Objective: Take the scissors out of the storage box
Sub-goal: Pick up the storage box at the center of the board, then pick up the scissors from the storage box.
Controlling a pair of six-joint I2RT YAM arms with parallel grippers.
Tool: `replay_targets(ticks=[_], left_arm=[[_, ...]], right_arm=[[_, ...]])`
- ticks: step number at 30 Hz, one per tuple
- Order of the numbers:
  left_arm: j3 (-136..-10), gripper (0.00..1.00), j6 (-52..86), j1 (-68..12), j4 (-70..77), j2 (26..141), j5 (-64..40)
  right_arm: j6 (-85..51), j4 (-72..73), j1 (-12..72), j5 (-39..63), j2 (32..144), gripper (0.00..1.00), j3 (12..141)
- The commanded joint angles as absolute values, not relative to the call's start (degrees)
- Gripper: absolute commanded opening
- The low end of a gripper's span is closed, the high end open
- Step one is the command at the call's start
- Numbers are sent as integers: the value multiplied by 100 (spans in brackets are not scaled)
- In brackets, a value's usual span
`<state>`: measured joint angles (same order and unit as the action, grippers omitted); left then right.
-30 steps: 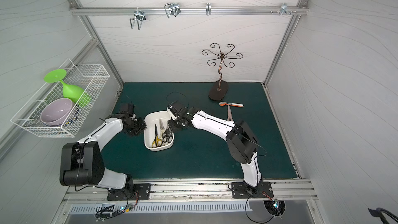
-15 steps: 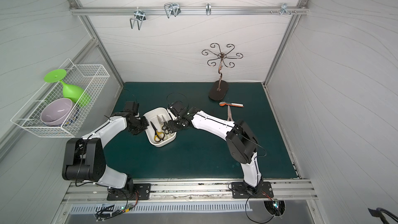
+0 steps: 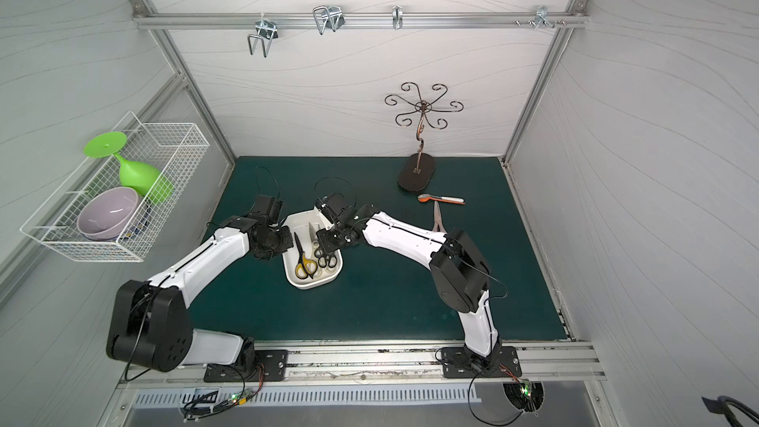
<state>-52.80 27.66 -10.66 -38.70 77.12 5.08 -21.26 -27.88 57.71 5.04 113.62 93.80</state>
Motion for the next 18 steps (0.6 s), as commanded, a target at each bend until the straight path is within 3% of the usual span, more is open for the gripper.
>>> replay_targets(ticks=[1, 18], left_arm=[[-5199, 0, 2881, -1064, -3890, 7234, 923], [-5082, 0, 3021, -1128, -3779, 7218, 866]], right_arm=[[-2197, -2888, 5912, 519, 11693, 28, 9618], [-2457, -3238, 6144, 927, 12553, 30, 10275]])
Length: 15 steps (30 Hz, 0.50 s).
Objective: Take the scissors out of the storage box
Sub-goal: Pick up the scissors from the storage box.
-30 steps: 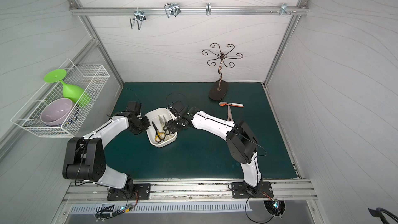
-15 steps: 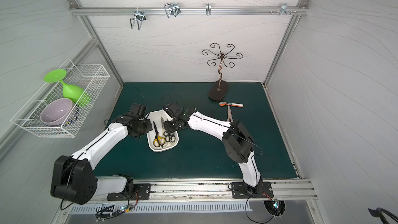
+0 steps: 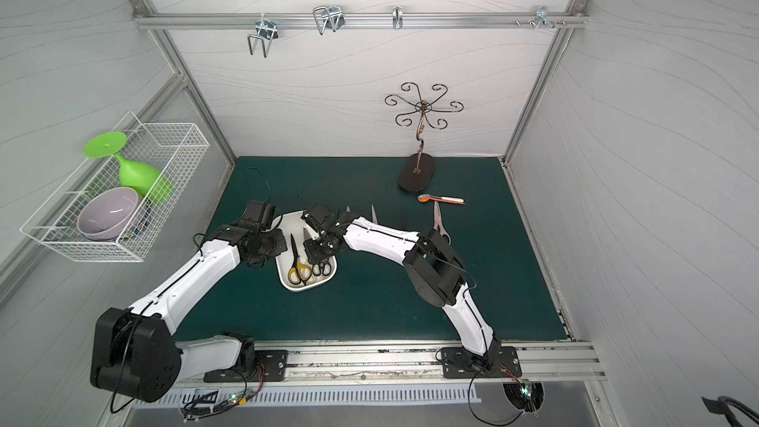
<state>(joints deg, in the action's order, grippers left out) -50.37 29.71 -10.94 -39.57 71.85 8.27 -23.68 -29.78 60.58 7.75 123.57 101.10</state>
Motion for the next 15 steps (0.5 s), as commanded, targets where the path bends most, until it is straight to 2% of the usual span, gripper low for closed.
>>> replay_targets(ticks=[1, 15], left_arm=[[-5085, 0, 3023, -1134, -3773, 7217, 863], [-5116, 0, 3023, -1134, -3813, 7244, 875]], right_arm=[[-2445, -3252, 6150, 923, 12572, 30, 10304], [-2373, -3807, 6224, 596, 13119, 30, 10970]])
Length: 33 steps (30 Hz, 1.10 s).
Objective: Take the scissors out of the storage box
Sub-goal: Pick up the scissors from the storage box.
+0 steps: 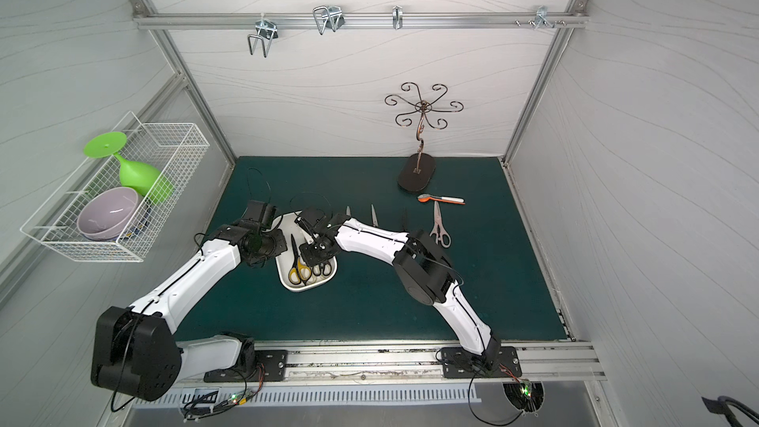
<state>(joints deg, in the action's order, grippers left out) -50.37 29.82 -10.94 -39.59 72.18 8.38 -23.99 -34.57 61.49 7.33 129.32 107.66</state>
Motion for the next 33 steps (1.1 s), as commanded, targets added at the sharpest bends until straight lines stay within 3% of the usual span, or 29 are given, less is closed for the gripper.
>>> replay_targets(ticks=[1, 12, 29, 33], left_arm=[[-5118, 0, 3024, -1127, -3813, 7239, 870], [-5124, 0, 3032, -1134, -3834, 7209, 897], [-5106, 0, 3024, -1128, -3883, 7189, 1011], [-5106, 0, 3006, -1125, -3863, 7235, 1061]], right_arm=[[-2366, -3881, 6240, 546, 13173, 30, 11052], [-2355, -4523, 6311, 237, 13633, 28, 11716], [-2649, -3954, 6182, 625, 13286, 0, 11206], [-2699, -3334, 6102, 1010, 12901, 0, 10701]])
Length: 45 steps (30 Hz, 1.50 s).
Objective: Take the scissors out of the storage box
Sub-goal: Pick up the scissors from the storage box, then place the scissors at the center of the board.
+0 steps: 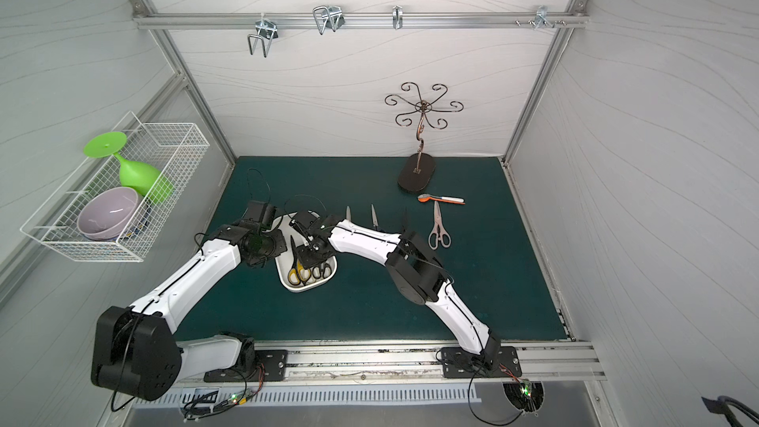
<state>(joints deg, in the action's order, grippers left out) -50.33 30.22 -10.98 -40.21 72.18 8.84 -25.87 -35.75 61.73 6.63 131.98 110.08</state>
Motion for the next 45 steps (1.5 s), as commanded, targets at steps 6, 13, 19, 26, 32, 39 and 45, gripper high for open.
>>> replay_targets(ticks=[6, 13, 19, 26, 32, 39, 45], left_arm=[[-5124, 0, 2988, -1125, -3870, 7342, 1055], [-5131, 0, 2980, -1107, -3883, 7371, 1099], [-5144, 0, 2944, -1014, -3881, 7407, 1099], [-5159, 0, 2909, -889, -3852, 7474, 988], [-5230, 0, 2850, -837, -3853, 7764, 697], [-5503, 0, 2622, -679, -3940, 8308, 479], [-5489, 0, 2656, -527, -3844, 8306, 308]], right_arm=[[-2660, -2936, 6082, 1126, 12516, 0, 10372], [-2619, -2732, 6032, 1079, 12177, 0, 10141], [-2602, -2730, 6034, 1046, 12006, 0, 10084], [-2555, -2839, 5986, 834, 11571, 0, 9988], [-2429, -2920, 5700, 599, 10913, 0, 9378], [-1969, -3590, 5146, 209, 9942, 0, 8344], [-1913, -4005, 4731, -63, 8920, 0, 7003]])
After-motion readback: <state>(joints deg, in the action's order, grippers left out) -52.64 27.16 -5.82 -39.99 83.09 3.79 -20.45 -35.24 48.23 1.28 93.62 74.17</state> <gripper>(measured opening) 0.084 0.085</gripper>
